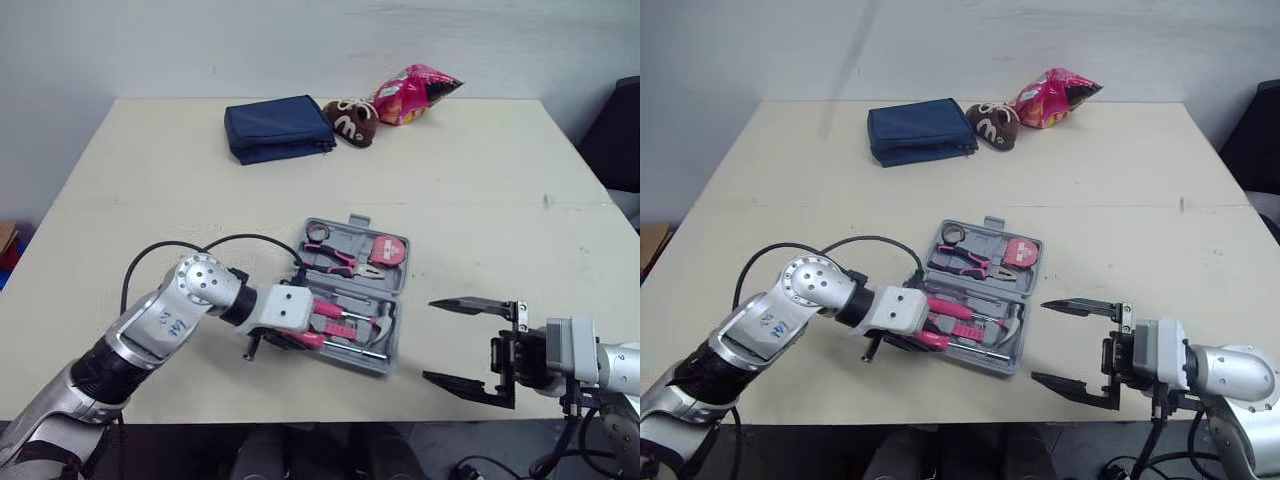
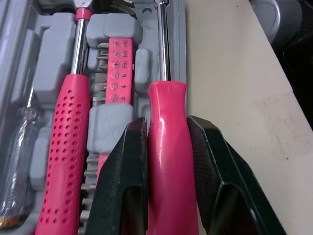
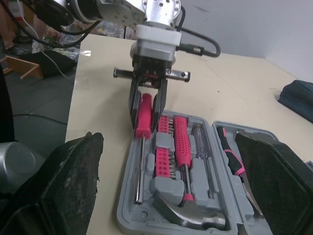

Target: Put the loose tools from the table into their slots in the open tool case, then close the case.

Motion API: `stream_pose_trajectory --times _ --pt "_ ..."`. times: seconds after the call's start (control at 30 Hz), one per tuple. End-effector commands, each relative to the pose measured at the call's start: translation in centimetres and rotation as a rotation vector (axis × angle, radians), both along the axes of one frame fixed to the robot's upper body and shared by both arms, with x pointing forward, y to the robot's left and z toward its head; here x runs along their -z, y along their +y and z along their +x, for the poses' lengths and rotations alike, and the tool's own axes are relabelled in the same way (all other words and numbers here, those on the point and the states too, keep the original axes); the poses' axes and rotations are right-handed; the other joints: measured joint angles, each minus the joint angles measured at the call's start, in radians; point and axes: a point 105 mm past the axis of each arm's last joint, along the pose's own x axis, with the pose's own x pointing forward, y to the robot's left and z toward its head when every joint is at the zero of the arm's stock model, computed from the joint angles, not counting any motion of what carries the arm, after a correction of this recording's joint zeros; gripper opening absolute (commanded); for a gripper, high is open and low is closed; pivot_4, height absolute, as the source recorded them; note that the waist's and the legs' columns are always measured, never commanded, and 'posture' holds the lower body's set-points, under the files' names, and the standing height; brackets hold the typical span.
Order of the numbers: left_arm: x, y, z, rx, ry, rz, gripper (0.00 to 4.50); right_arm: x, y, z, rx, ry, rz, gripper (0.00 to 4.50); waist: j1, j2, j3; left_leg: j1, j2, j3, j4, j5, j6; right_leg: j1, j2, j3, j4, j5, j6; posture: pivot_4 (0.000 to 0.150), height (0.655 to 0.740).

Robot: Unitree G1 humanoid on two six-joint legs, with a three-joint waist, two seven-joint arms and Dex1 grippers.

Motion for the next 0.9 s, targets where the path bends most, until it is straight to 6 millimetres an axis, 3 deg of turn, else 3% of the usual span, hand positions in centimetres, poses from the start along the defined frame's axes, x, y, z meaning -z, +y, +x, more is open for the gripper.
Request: stream_pose_trajectory --times 0.03,0.57,0.63,0.73,0.83,0.9 --pt "-0.4 -0.1 0.7 0.007 -0.050 0.010 0.54 -1.1 0.1 -0.4 0.006 -0.059 0.009 4.50 0.000 0.000 0.000 0.000 0.000 0.000 0.000 0.000 0.000 0.000 0.000 0.000 0.000 0.000 0.000 0.150 0.7400" --pt "-0.5 -0.4 1.3 -0.017 -0.042 -0.005 0.54 -1.4 0.4 -0.7 0.018 -0.054 0.013 4.50 0.007 0.000 0.000 0.000 0.000 -0.002 0.002 0.000 0.001 0.001 -0.001 -0.001 0.000 0.000 0.000 0.150 0.7400" --pt "-0.5 -0.2 1.2 -0.020 -0.037 0.003 1.58 -1.4 0.4 -0.8 0.018 -0.052 0.013 4.50 0.007 0.000 0.000 0.000 0.000 -0.002 0.002 0.000 0.001 0.001 -0.001 -0.001 0.000 0.000 0.000 0.150 0.7400" --pt "-0.7 -0.3 1.0 -0.001 -0.044 -0.006 2.68 -1.4 0.4 -0.8 0.017 -0.050 0.015 4.50 0.006 0.000 0.000 0.000 0.000 -0.002 0.002 0.000 0.001 0.001 0.000 -0.001 0.001 0.000 0.000 0.150 0.7400" --pt "-2.2 -1.1 0.4 0.061 -0.071 -0.098 3.91 -1.5 0.6 -1.0 0.013 -0.039 0.018 4.50 0.006 0.000 0.000 0.000 0.000 -0.002 0.002 0.000 0.001 0.001 0.000 -0.001 0.000 0.000 0.000 0.150 0.7400" --pt "-2.9 -1.0 -0.3 0.086 -0.054 -0.141 3.91 -1.5 0.6 -1.2 0.012 -0.032 0.019 4.50 0.005 0.000 0.000 0.000 0.000 -0.002 0.002 0.000 0.001 0.001 -0.001 -0.001 0.000 0.000 0.000 0.150 0.7400"
